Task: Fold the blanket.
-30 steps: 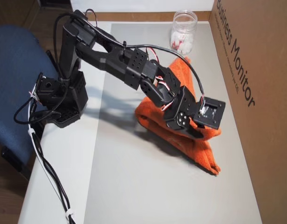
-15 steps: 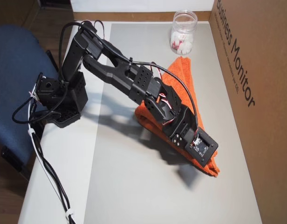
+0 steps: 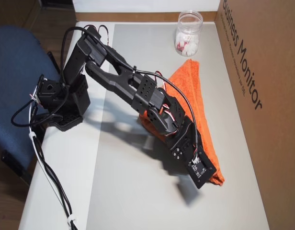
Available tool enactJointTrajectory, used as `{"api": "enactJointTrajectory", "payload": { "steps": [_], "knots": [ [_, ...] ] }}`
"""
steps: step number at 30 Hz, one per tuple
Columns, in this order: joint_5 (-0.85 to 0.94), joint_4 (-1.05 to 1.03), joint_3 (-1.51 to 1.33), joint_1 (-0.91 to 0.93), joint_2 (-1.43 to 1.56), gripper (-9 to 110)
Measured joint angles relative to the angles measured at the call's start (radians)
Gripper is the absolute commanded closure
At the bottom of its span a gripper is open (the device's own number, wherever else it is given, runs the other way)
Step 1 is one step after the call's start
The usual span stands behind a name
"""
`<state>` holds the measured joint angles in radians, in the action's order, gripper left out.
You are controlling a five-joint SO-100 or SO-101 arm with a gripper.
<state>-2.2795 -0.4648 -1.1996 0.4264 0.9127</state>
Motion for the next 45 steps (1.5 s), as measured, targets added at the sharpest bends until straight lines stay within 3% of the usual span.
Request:
{"api": "enactJointTrajectory", "payload": {
  "steps": [10, 22, 29, 35, 42, 45],
  "knots": [
    [-0.054, 0.0, 0.0, 0.002, 0.0, 101],
    [-0.293, 0.0, 0.0, 0.005, 0.0, 101],
    [-0.302, 0.0, 0.0, 0.025, 0.0, 99],
    [-0.302, 0.0, 0.0, 0.028, 0.0, 83],
    [-0.302, 0.0, 0.0, 0.028, 0.008, 83],
    [-0.218, 0.0, -0.02, 0.029, 0.048, 83]
  ]
}}
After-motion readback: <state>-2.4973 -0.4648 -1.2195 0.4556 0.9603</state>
